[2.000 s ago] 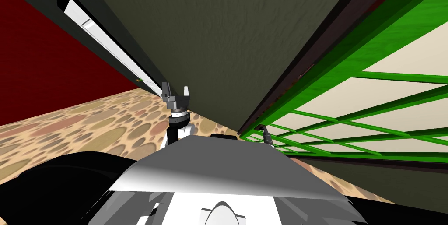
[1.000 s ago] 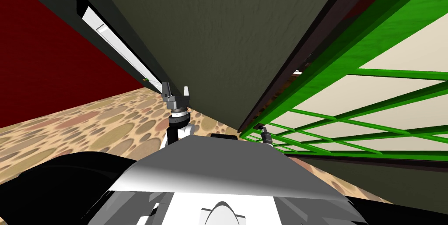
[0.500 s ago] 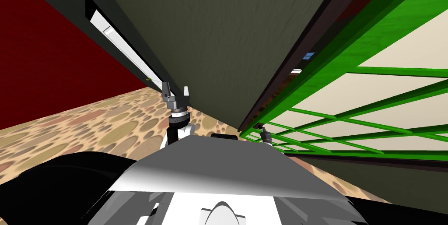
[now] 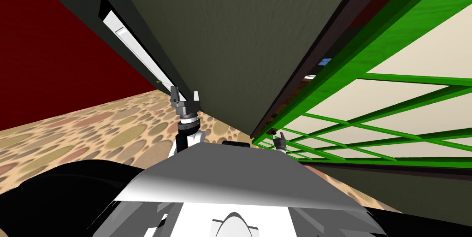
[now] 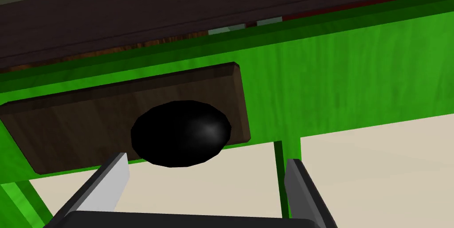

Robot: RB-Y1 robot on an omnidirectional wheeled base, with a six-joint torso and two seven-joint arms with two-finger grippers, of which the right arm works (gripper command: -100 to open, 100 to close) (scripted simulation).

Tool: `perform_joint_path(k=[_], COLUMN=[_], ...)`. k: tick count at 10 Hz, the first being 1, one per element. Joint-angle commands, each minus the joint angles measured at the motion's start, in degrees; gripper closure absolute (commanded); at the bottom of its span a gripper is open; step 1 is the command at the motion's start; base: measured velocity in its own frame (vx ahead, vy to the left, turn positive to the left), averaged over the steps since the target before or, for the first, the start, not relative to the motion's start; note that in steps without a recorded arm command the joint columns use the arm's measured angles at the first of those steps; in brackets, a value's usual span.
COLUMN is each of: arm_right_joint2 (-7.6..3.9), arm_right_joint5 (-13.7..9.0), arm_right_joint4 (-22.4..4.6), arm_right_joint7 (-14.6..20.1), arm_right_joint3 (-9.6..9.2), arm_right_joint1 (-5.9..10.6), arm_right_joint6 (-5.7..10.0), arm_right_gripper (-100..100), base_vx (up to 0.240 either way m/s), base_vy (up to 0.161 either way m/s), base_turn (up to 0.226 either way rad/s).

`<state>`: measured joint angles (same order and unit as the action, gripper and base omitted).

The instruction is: Pull the door open

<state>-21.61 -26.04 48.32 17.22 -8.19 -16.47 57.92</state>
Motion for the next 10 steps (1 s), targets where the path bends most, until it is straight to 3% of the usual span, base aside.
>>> perform_joint_path(k=[1, 10], arm_right_joint2=[0.31, 1.14], arm_right_joint5=[-1.1, -6.5], arm_right_joint4=[0.5, 2.7], arm_right_joint7=[2.9, 16.3], arm_right_joint3=[-0.73, -3.58], arm_right_joint1=[0.11, 0.69], arm_right_joint6=[-0.27, -1.20], arm_right_gripper=[-100, -100], base_vx=[-0.072, -0.059], base_vy=[0.011, -0.008], base_turn=[0.037, 0.027])
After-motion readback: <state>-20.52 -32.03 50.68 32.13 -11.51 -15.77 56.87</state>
